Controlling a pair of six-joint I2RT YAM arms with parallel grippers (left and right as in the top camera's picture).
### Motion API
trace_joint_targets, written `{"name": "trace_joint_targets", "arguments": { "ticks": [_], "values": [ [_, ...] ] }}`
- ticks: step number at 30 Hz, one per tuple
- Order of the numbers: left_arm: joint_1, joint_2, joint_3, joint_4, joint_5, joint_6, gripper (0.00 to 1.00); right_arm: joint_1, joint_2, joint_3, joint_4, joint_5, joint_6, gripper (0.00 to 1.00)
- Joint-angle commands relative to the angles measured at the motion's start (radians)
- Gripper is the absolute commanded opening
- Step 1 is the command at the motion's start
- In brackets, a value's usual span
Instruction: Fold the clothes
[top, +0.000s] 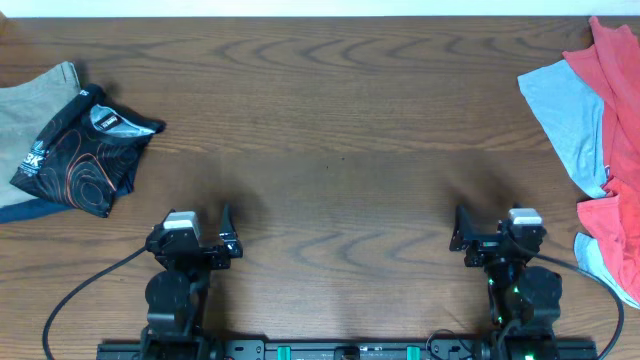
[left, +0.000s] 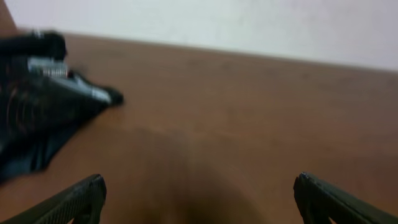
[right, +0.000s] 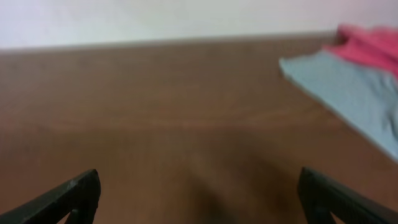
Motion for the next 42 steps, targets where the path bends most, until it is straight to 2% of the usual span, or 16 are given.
{"name": "trace_joint_targets", "arguments": {
  "ticks": [1, 8, 20, 26, 31, 35, 42],
  "values": [
    [0.005, 0.074, 0.117, -0.065, -0.003, -0.010, 0.98, 0.002, 0.080, 0.114, -0.068, 0.029, 0.005, 0.99],
    [0.005, 0.290, 0.340, -0.210, 0.046, -0.009, 0.98, 0.002, 0.343, 0.351, -0.280, 0.031, 0.005, 0.99],
    [0.005, 0.690, 0.711, -0.601, 0.048, -0.009, 0.98, 0.002, 0.864, 0.768, -0.608, 0.031, 0.005, 0.99],
    [0.005, 0.778, 0.732, -0.619, 0.048, -0.009, 0.98, 0.000, 0.974, 0.808, -0.584, 0.031, 0.009, 0.99],
    [0.005, 0.811, 0.732, -0.619, 0.048, -0.009, 0.98, -0.050, 1.032, 0.807, -0.560, 0.314, 0.213, 0.99],
    [0.005, 0.817, 0.732, -0.620, 0.048, -0.009, 0.98, -0.158, 1.096, 0.807, -0.521, 0.444, 0.334, 0.99],
    [0.005, 0.817, 0.732, -0.620, 0.048, -0.009, 0.98, -0.362, 1.219, 0.807, -0.341, 0.415, 0.346, 0.99]
  ]
}}
